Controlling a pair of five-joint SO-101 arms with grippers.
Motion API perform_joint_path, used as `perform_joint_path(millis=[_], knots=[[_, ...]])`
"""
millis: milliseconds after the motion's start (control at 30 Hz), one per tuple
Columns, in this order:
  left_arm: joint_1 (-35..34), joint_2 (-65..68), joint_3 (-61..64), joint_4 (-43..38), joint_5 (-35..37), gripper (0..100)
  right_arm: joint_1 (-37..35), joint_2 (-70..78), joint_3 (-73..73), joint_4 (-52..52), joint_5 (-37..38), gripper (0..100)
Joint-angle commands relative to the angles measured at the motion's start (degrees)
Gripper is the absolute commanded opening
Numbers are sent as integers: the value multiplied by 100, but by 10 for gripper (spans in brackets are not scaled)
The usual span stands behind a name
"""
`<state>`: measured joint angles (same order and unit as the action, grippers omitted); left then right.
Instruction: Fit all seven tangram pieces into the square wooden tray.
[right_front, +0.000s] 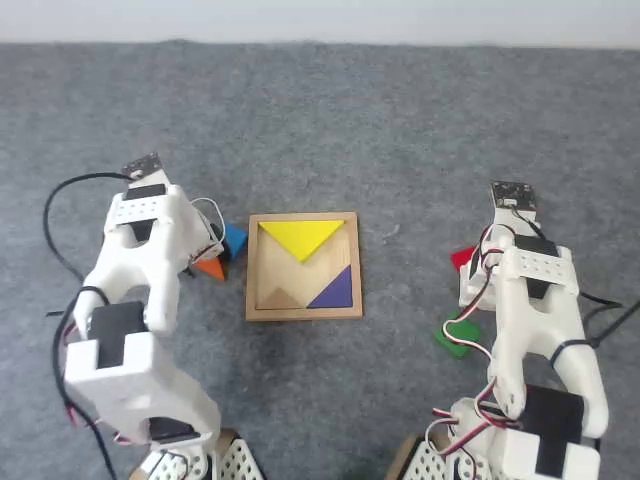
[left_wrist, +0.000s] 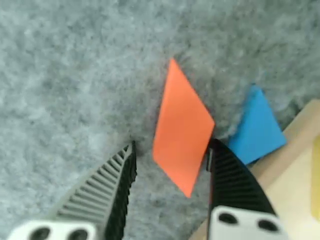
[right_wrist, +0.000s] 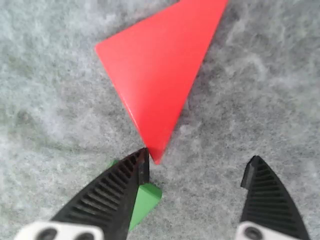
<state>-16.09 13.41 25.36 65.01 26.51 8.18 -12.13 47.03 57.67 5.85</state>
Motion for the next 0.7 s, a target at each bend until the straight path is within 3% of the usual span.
perform_joint_path(millis=[0,267,667], knots=[[-35,-9,-242,9,18,206,40,-163,-26,-22,-9,307],[-35,-18,-259,-114,-791,71,40,-163,-26,-22,-9,307],[-35,-158,-224,-88,-1178,66,57,-163,-26,-13,-9,307]])
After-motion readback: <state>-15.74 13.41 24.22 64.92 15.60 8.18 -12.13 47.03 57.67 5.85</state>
